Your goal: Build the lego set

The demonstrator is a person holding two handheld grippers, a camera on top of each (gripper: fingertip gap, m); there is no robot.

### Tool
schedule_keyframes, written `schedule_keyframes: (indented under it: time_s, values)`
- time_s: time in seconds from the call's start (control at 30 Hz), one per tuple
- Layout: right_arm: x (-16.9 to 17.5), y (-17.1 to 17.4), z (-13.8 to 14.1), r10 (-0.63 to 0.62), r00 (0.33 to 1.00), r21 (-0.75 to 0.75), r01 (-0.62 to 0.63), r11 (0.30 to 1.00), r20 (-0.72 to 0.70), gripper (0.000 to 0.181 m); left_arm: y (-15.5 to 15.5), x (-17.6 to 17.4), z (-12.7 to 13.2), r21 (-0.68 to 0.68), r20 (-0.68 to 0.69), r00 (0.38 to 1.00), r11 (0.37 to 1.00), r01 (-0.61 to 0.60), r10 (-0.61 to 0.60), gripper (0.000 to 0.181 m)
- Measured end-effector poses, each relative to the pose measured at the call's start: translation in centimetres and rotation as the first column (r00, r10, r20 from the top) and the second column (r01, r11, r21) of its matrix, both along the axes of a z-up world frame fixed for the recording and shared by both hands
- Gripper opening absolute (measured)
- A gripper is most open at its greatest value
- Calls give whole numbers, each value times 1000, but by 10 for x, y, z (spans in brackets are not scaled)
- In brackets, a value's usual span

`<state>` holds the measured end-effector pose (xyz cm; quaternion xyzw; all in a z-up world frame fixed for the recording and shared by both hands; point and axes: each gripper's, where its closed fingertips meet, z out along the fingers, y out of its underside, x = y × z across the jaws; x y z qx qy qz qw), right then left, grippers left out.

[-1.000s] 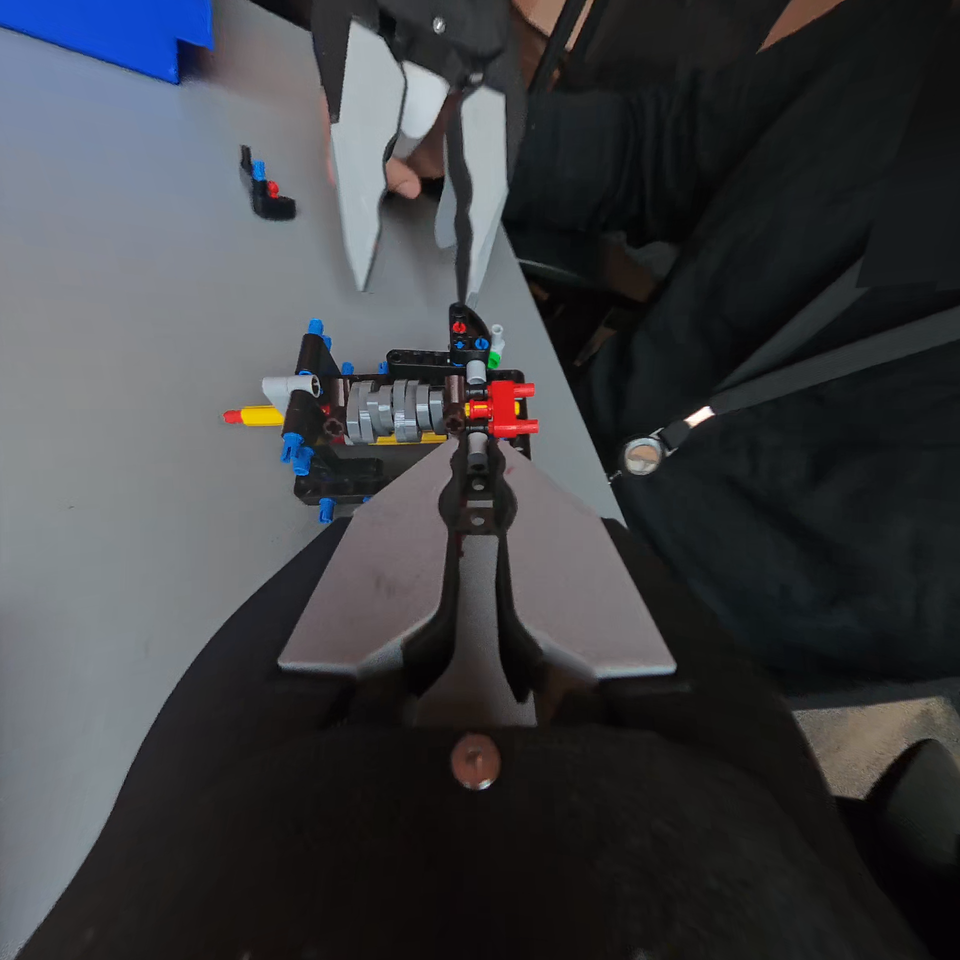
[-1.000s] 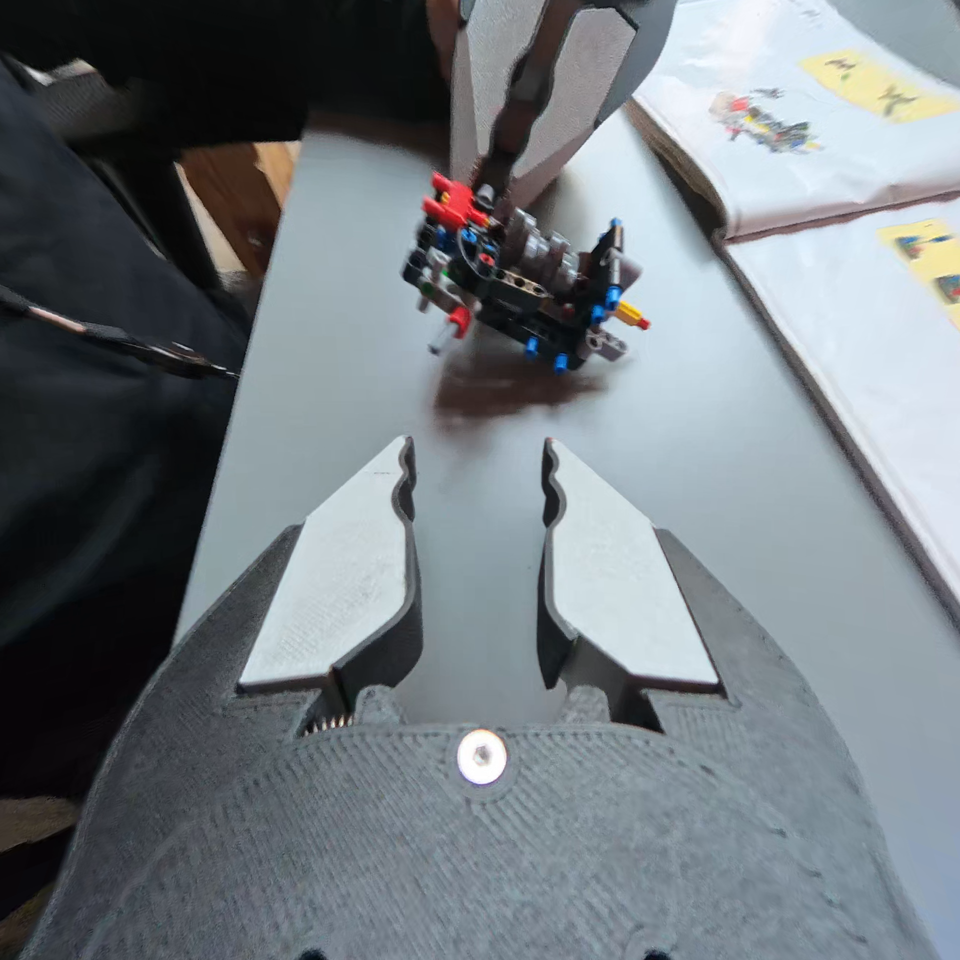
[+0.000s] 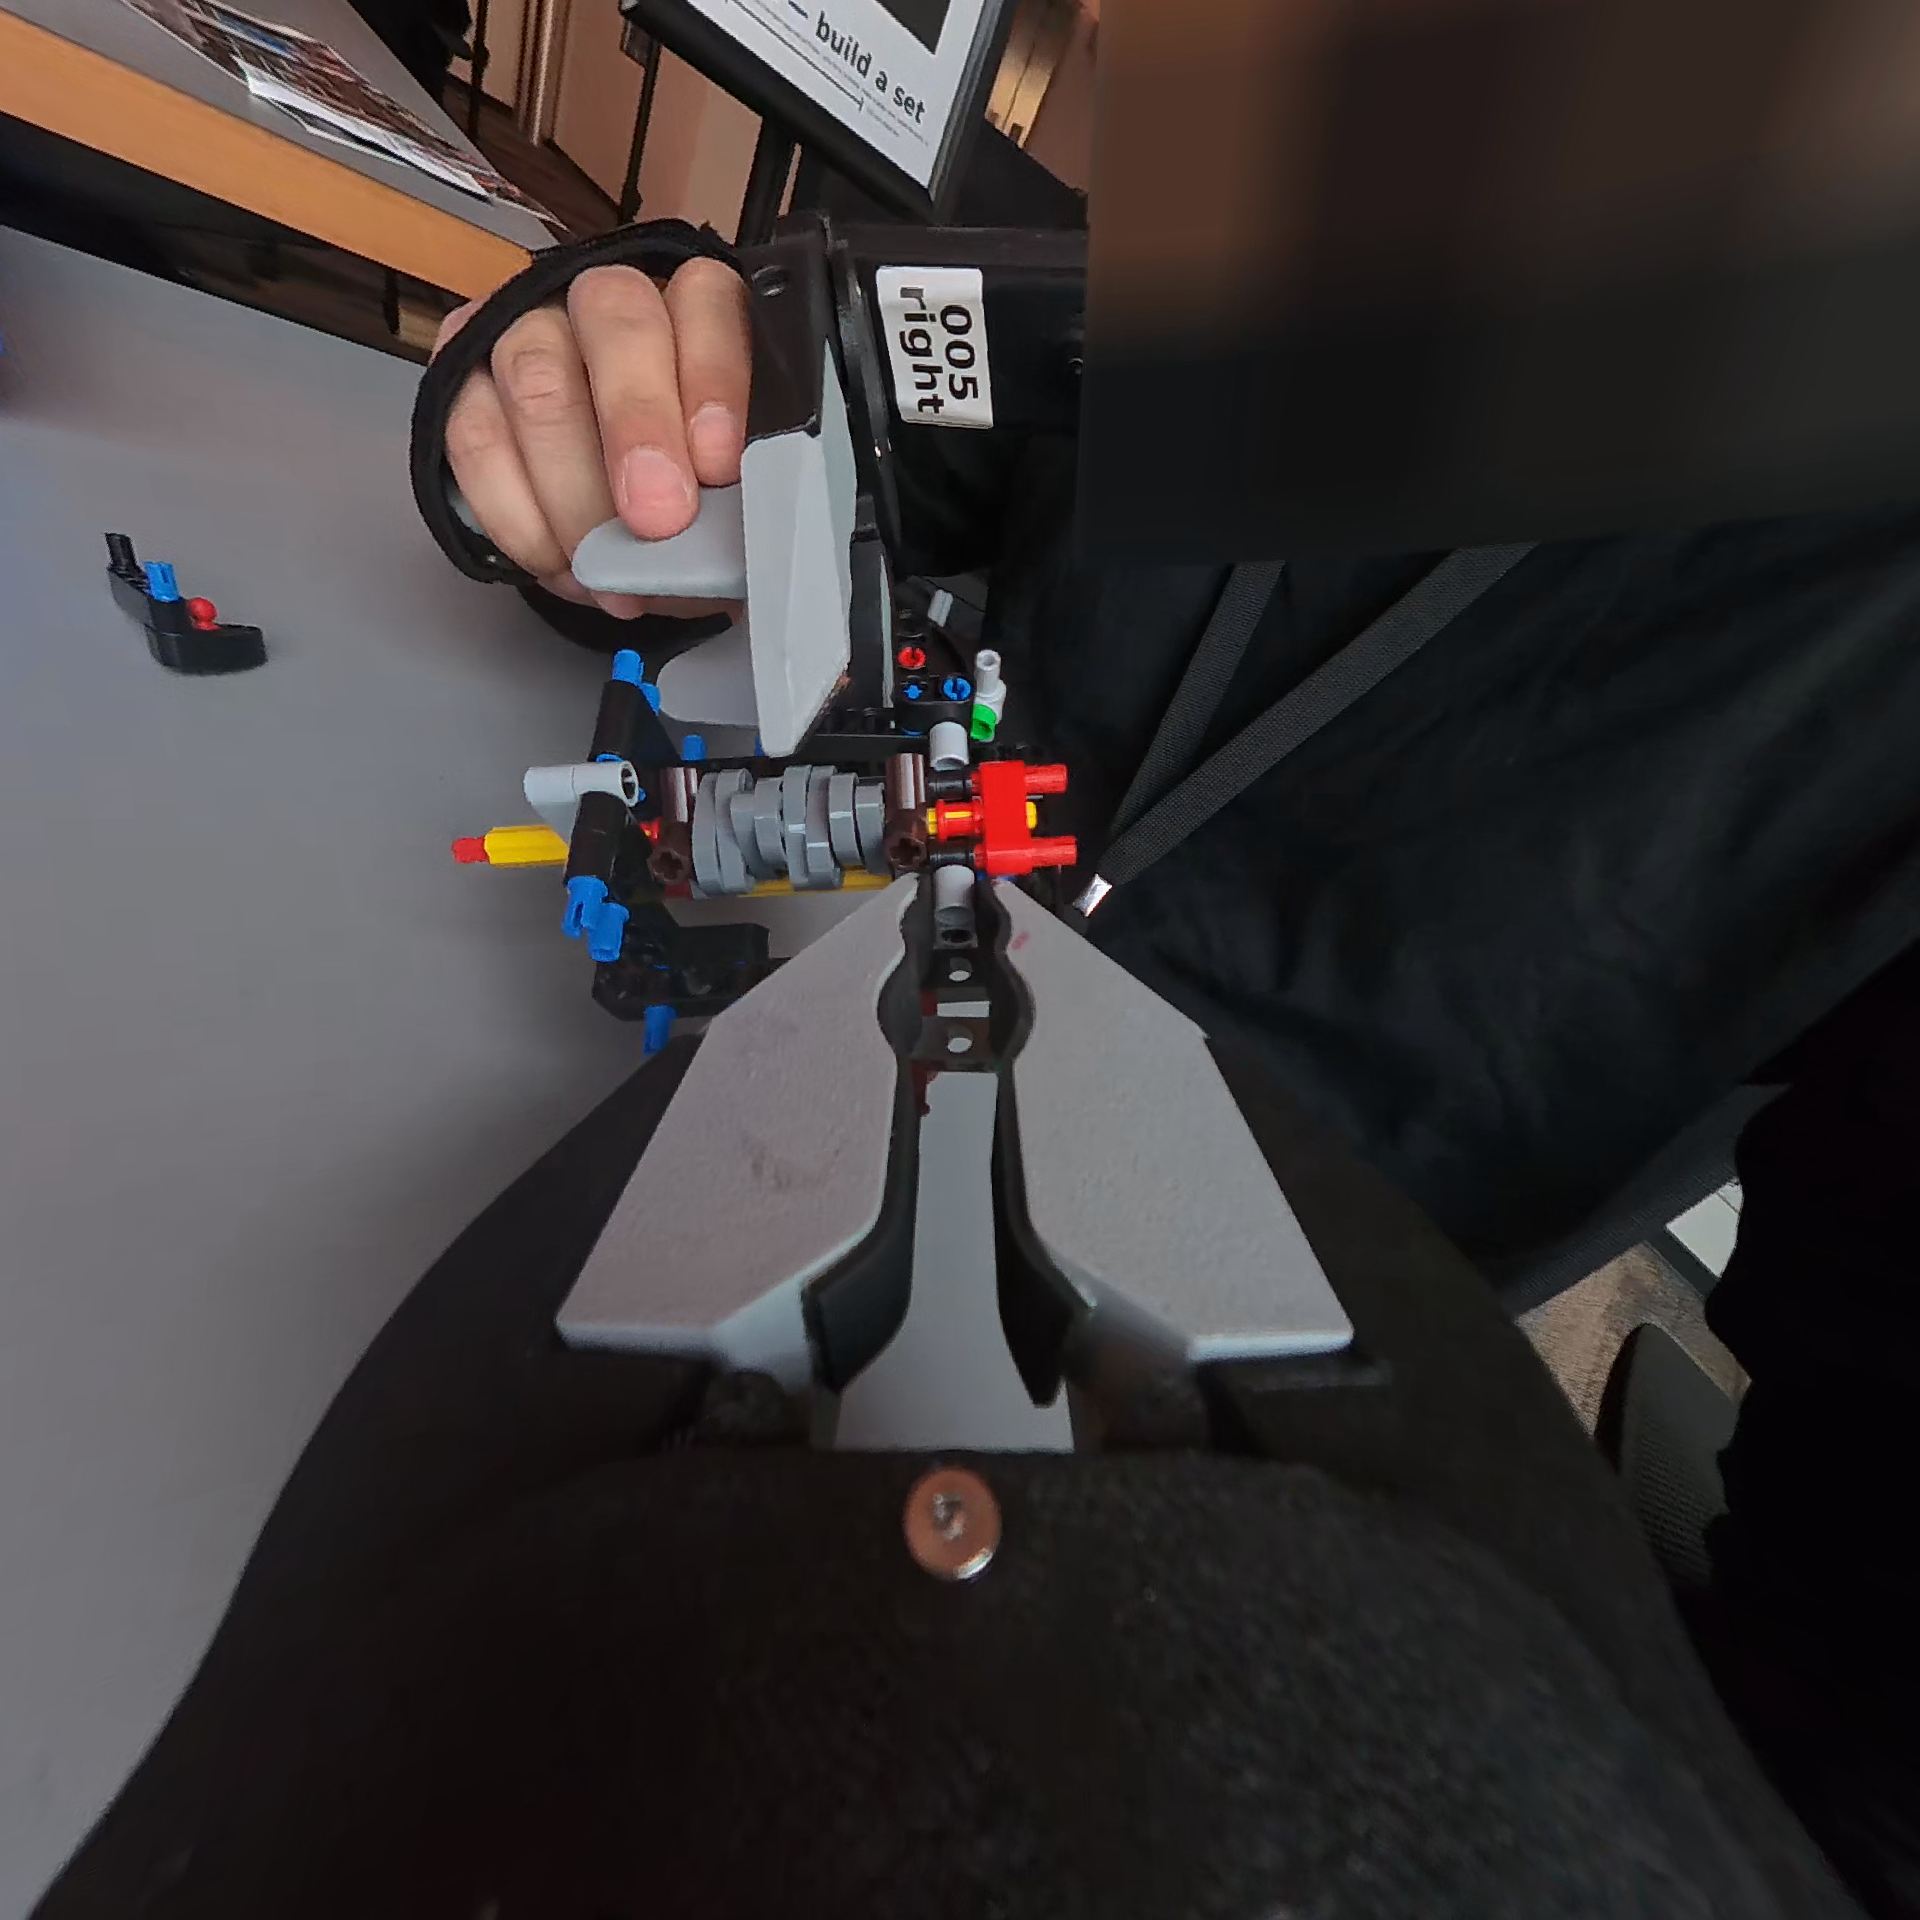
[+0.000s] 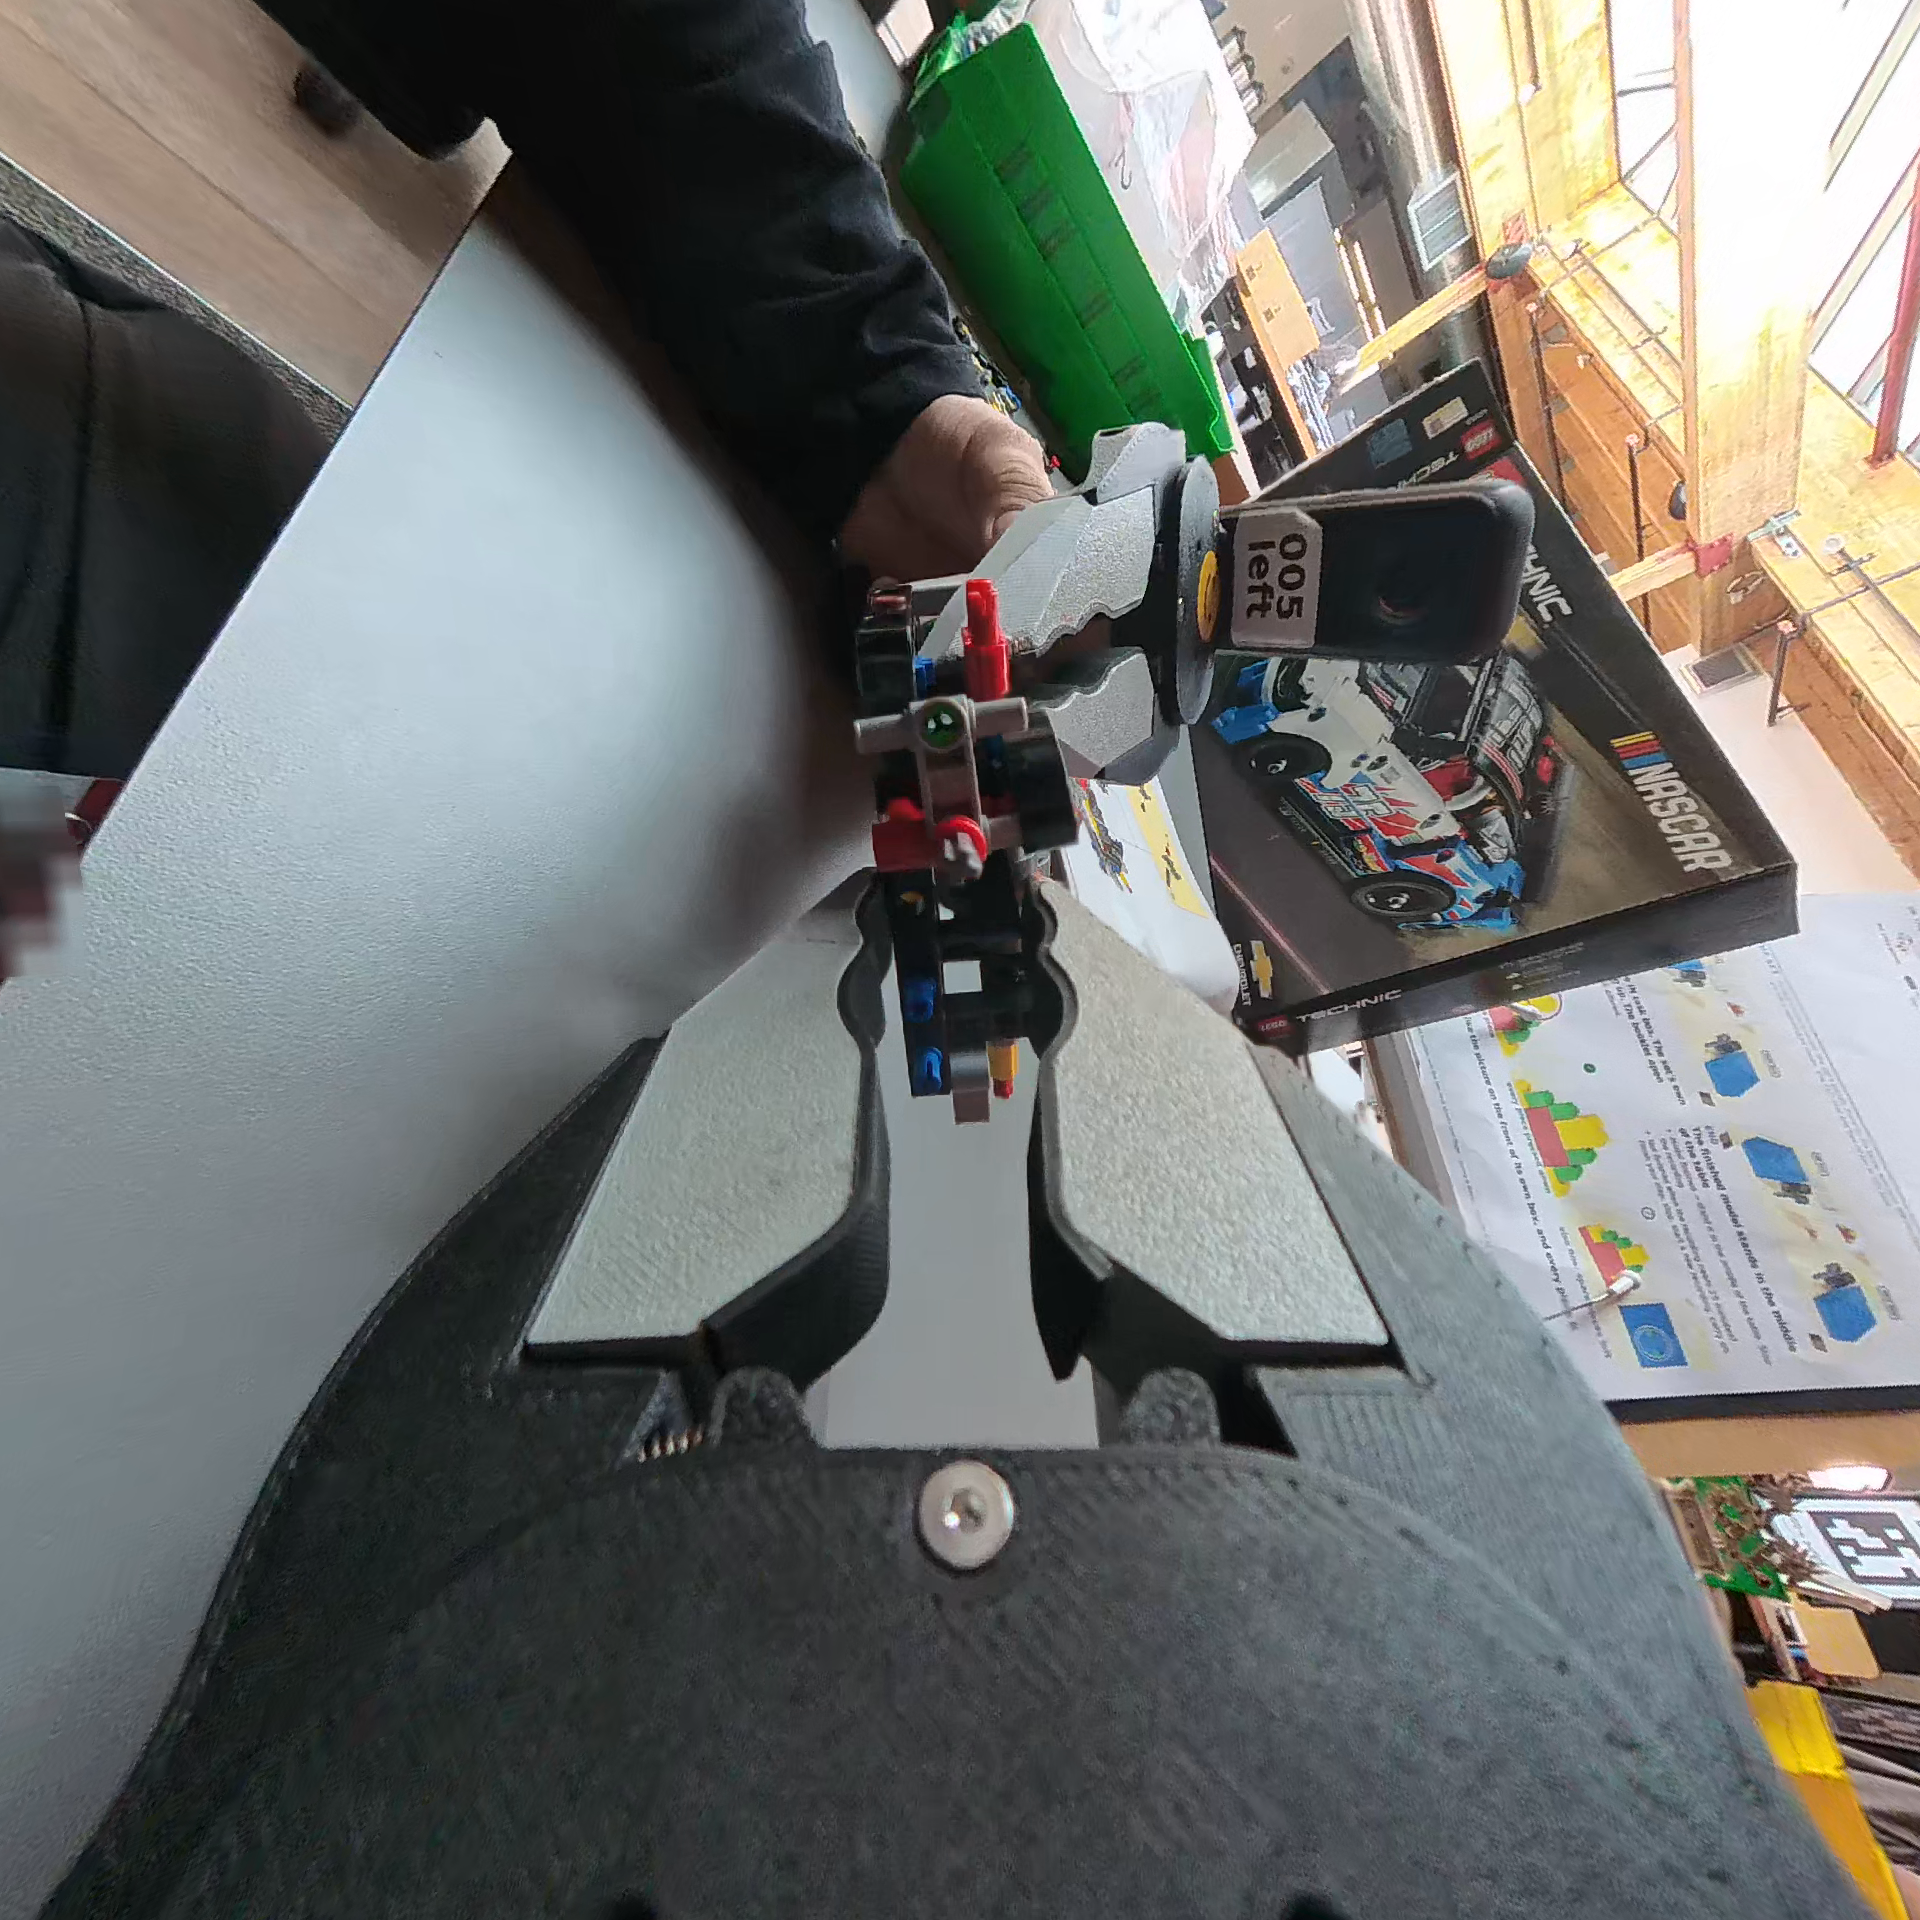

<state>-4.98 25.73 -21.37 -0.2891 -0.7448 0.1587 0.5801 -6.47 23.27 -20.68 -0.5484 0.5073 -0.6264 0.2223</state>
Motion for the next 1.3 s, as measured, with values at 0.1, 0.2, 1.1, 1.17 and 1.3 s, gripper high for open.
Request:
schedule_keyframes:
  time_s: [0.1,0.2,1.1,1.17,1.3]
  values:
    - [0,2,0,-12,1000,-51,13,999,16,22,1,0,1,-6,9,1000,1000,-5,5,4]
    - [0,3,-3,-19,999,-99,24,995,50,22,2,0,1,-21,5,1000,1000,-6,6,5]
    - [8,38,-19,-55,970,-406,150,901,236,21,41,11,-6,302,-349,807,872,-384,476,43]
    - [6,36,-20,-40,972,-428,139,893,232,21,47,12,-22,441,-389,725,806,-395,568,34]
    - [5,38,-18,22,972,-566,118,816,235,22,52,10,-22,494,-355,696,758,-426,623,26]
